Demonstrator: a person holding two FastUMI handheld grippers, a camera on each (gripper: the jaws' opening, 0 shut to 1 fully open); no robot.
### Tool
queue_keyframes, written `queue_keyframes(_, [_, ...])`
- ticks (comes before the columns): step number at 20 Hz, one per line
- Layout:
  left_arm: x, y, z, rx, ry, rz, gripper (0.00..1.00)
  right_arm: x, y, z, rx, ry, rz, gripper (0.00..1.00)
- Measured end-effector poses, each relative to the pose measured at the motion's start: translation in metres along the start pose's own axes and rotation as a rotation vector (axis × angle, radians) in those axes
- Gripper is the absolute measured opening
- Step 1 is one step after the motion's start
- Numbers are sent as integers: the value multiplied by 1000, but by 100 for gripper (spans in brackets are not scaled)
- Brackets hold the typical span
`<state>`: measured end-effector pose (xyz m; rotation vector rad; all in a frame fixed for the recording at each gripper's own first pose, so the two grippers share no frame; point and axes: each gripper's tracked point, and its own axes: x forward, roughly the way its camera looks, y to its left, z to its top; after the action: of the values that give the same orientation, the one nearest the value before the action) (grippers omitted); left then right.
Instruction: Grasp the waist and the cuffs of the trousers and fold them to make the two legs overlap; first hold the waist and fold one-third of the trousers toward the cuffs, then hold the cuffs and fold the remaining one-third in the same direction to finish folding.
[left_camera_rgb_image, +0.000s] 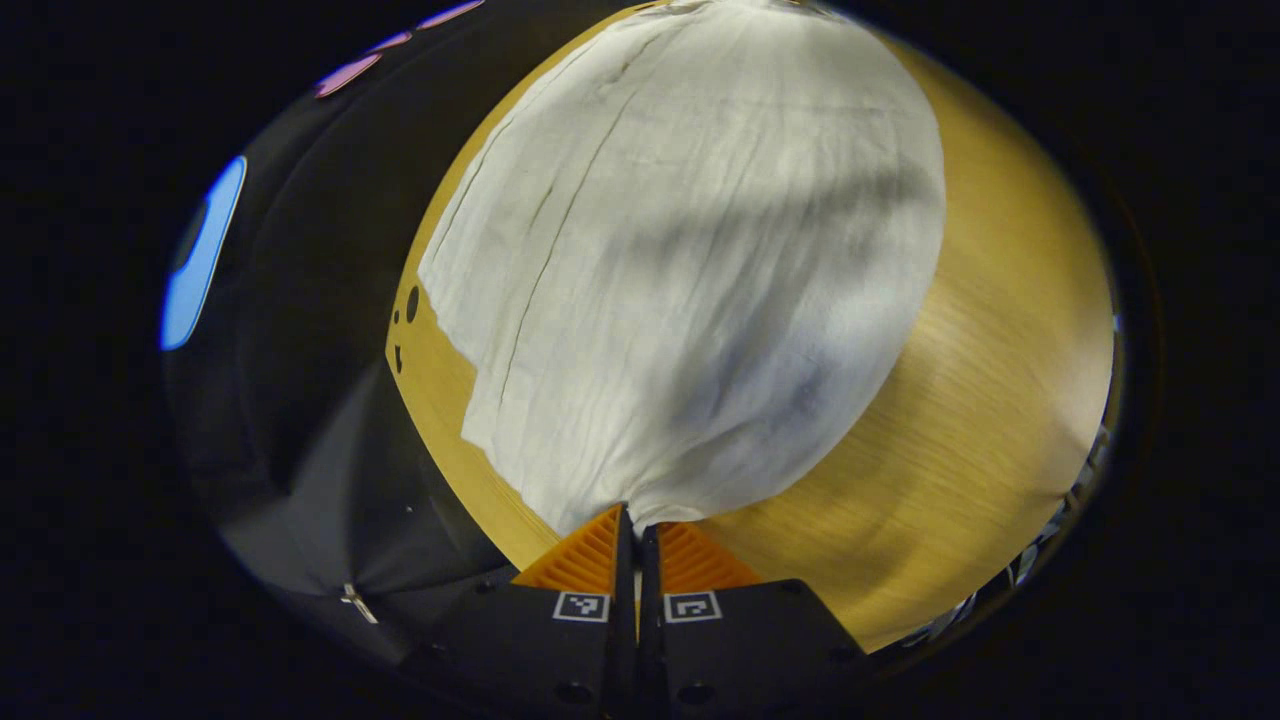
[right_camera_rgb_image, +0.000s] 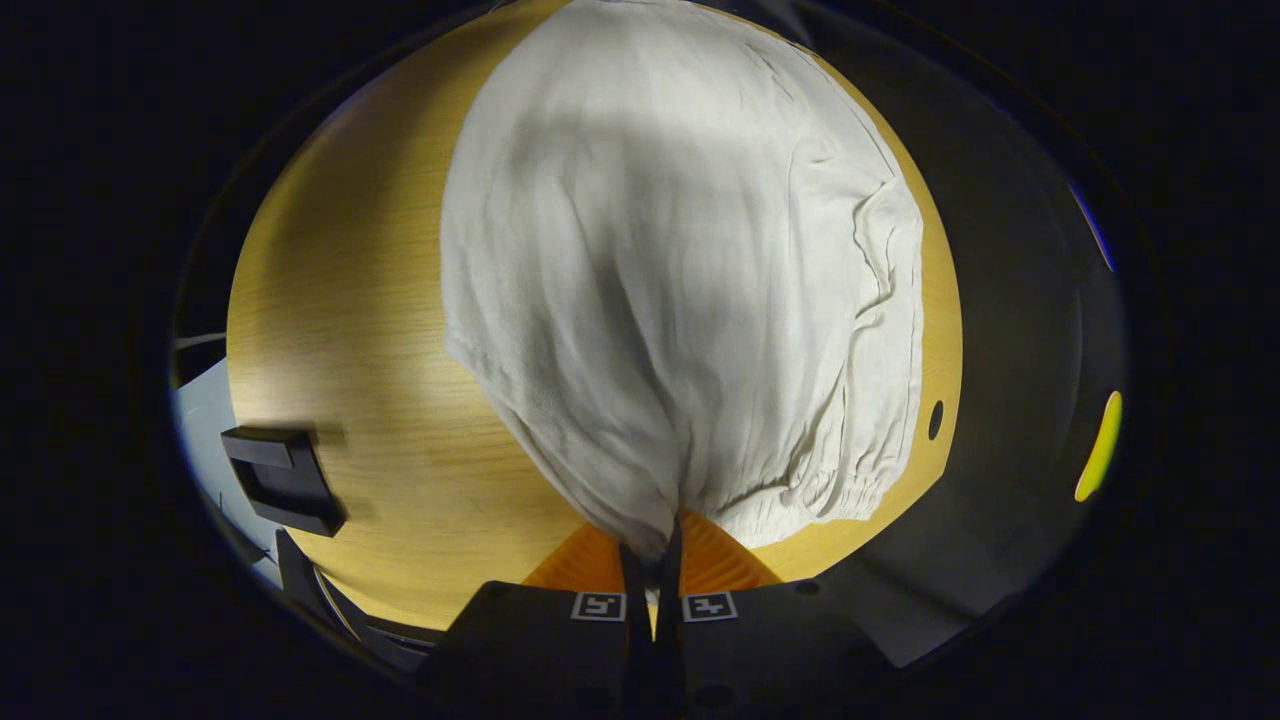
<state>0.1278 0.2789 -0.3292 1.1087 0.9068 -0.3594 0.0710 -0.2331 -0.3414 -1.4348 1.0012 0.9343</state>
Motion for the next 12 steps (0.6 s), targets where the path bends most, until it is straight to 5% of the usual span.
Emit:
queue_keyframes(6, [-23,7,9,-216,-51,66,5,-26,-24,-1,163,-50,-88,6])
queue_keyframes(12, [-68,36,40,-159,-125,178,5,-61,-66,-1,319,-96,-214,5])
